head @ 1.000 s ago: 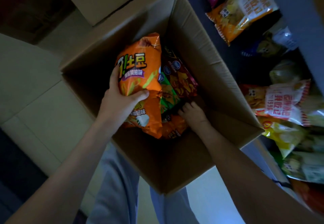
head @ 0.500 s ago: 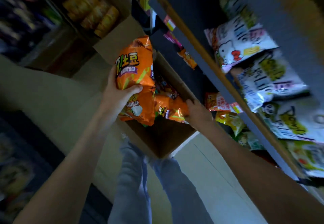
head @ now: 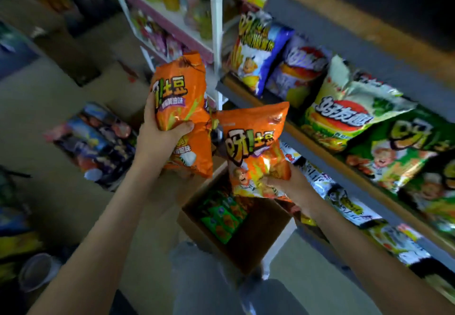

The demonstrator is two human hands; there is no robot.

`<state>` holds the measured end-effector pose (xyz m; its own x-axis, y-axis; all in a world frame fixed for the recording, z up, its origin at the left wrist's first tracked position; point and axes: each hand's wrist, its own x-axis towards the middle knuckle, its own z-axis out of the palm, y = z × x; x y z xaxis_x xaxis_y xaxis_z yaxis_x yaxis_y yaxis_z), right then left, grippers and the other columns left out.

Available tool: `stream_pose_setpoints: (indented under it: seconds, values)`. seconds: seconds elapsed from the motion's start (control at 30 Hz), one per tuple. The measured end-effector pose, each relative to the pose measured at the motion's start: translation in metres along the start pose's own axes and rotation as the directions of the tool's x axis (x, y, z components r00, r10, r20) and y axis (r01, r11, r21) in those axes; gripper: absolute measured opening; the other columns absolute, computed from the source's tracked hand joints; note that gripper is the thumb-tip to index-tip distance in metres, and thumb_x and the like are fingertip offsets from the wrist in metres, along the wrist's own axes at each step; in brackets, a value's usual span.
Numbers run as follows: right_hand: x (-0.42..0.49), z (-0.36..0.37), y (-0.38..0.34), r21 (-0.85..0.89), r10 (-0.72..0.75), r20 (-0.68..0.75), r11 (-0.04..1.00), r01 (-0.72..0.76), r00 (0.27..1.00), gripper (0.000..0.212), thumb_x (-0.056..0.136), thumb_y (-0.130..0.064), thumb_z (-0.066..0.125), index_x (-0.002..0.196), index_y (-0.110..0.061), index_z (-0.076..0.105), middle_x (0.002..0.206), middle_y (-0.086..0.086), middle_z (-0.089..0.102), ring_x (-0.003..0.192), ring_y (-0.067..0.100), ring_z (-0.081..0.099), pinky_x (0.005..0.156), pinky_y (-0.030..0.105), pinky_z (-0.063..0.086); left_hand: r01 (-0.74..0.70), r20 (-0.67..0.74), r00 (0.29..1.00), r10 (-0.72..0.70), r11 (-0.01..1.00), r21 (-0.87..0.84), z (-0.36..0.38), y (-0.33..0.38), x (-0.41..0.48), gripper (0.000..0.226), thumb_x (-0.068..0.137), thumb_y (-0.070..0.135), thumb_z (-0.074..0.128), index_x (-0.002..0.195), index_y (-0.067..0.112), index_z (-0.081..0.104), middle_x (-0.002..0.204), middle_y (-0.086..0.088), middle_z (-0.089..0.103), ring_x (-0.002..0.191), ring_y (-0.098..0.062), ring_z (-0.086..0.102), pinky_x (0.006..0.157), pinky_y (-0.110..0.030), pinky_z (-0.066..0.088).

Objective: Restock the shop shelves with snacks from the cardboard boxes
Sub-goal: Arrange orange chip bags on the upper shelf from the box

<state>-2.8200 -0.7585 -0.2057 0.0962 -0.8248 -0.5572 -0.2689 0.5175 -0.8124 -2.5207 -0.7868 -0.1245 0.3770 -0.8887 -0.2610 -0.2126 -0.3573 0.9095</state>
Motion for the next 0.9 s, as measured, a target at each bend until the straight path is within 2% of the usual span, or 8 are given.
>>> stream_pose_setpoints:
  seconds: [0.07, 0.2, 0.4, 0.5, 0.6, 0.7, 0.83, 0.9]
  values:
    - [-0.017, 0.009, -0.029, 0.137, -0.021, -0.016, 0.99, 0.023, 1.0, 0.044, 0.079, -0.018, 0.077, 0.118, -0.023, 0.058, 0.107, -0.005, 0.069, 0.092, 0.006, 0.067, 0.068, 0.014, 0.049, -0.054, 0.05, 0.997, 0.055, 0.998, -0.008, -0.013, 0.025, 0.009, 0.104, 0.057, 0.051, 0.082, 0.139, 0.058, 0.02, 0.125, 0.014, 0.052, 0.112, -0.018, 0.058, 0.096, -0.048, 0.049]
    - [-0.041, 0.03, -0.078, 0.324, -0.074, -0.102, 0.94, 0.103, 0.992, 0.068, 0.068, -0.018, 0.086, 0.128, -0.017, 0.053, 0.112, 0.002, 0.072, 0.1, 0.021, 0.07, 0.08, 0.032, 0.055, -0.16, 0.193, 0.966, 0.17, 0.985, -0.069, -0.035, 0.067, 0.032, 0.105, 0.055, 0.045, 0.085, 0.141, 0.053, 0.025, 0.128, 0.014, 0.055, 0.111, -0.016, 0.06, 0.093, -0.048, 0.052]
    - [-0.079, 0.056, -0.139, 0.438, -0.159, -0.336, 0.846, 0.304, 0.928, 0.05, 0.074, -0.012, 0.077, 0.12, -0.014, 0.055, 0.1, 0.002, 0.075, 0.09, 0.021, 0.072, 0.068, 0.027, 0.057, -0.366, 0.342, 0.858, 0.384, 0.923, -0.119, -0.054, 0.128, 0.054, 0.099, 0.062, 0.041, 0.08, 0.143, 0.049, 0.024, 0.13, 0.015, 0.053, 0.113, -0.012, 0.058, 0.093, -0.045, 0.052]
    - [-0.094, 0.055, -0.167, 0.445, -0.189, -0.445, 0.801, 0.399, 0.876, 0.039, 0.077, -0.011, 0.075, 0.112, -0.014, 0.057, 0.091, 0.0, 0.075, 0.08, 0.019, 0.073, 0.061, 0.028, 0.057, -0.475, 0.367, 0.795, 0.482, 0.872, -0.115, -0.05, 0.154, 0.054, 0.096, 0.07, 0.035, 0.081, 0.146, 0.043, 0.024, 0.132, 0.012, 0.053, 0.111, -0.009, 0.057, 0.083, -0.027, 0.05]
    - [-0.105, 0.041, -0.197, 0.415, -0.219, -0.528, 0.776, 0.474, 0.82, 0.043, 0.07, -0.017, 0.081, 0.107, -0.017, 0.059, 0.094, 0.0, 0.075, 0.086, 0.019, 0.072, 0.074, 0.032, 0.058, -0.553, 0.388, 0.748, 0.538, 0.829, -0.083, -0.04, 0.174, 0.052, 0.099, 0.071, 0.04, 0.079, 0.148, 0.044, 0.017, 0.135, 0.008, 0.049, 0.113, -0.013, 0.055, 0.086, -0.032, 0.051]
    - [-0.109, 0.022, -0.221, 0.418, -0.179, -0.575, 0.774, 0.475, 0.799, 0.051, 0.067, -0.026, 0.076, 0.114, -0.014, 0.059, 0.099, 0.002, 0.075, 0.087, 0.021, 0.072, 0.08, 0.039, 0.056, -0.612, 0.399, 0.724, 0.563, 0.79, -0.005, -0.029, 0.192, 0.05, 0.104, 0.066, 0.054, 0.073, 0.147, 0.049, 0.009, 0.134, 0.0, 0.047, 0.113, -0.024, 0.054, 0.09, -0.042, 0.049]
    - [-0.111, -0.007, -0.246, 0.472, -0.102, -0.576, 0.769, 0.431, 0.811, 0.03, 0.082, -0.022, 0.072, 0.108, -0.01, 0.063, 0.084, 0.003, 0.075, 0.066, 0.015, 0.072, 0.056, 0.027, 0.058, -0.652, 0.423, 0.711, 0.562, 0.752, 0.099, -0.011, 0.215, 0.044, 0.1, 0.077, 0.047, 0.071, 0.151, 0.043, 0.004, 0.13, -0.006, 0.04, 0.109, -0.025, 0.046, 0.081, -0.029, 0.033]
    - [-0.109, -0.026, -0.258, 0.482, -0.056, -0.585, 0.778, 0.403, 0.809, 0.023, 0.084, -0.024, 0.072, 0.102, -0.011, 0.066, 0.077, 0.002, 0.075, 0.062, 0.013, 0.071, 0.056, 0.029, 0.06, -0.651, 0.421, 0.711, 0.563, 0.753, 0.092, -0.002, 0.225, 0.044, 0.1, 0.077, 0.046, 0.071, 0.151, 0.041, 0.004, 0.13, -0.007, 0.04, 0.113, -0.026, 0.046, 0.081, -0.029, 0.034]
